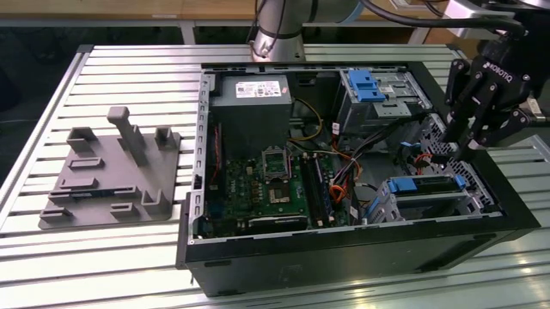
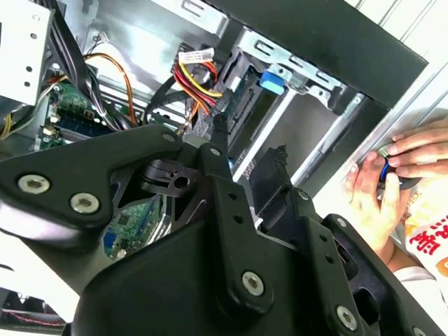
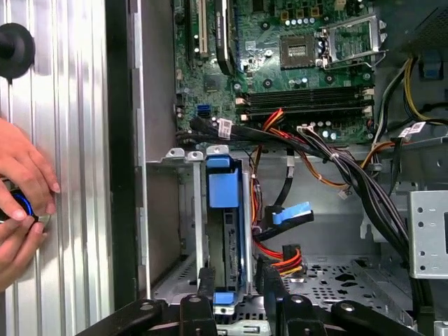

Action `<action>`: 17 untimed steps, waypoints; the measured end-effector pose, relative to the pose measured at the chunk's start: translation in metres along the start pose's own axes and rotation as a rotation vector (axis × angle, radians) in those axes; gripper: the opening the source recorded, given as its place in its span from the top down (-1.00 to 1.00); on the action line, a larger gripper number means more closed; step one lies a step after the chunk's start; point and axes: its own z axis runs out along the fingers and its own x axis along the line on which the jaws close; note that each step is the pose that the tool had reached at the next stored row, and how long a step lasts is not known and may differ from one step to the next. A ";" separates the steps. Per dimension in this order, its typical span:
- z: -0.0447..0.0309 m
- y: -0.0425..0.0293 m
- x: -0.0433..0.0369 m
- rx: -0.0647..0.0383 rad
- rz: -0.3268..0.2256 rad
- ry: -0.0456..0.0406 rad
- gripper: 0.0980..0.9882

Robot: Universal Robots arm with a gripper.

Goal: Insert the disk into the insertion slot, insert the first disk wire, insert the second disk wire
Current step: 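Insert the first disk wire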

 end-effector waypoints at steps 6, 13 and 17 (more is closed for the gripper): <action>0.0074 -0.0018 -0.0028 -0.002 0.016 -0.0004 0.30; 0.0130 -0.0049 -0.0058 -0.011 0.072 -0.0016 0.30; 0.0167 -0.0055 -0.0103 -0.014 0.076 -0.0012 0.30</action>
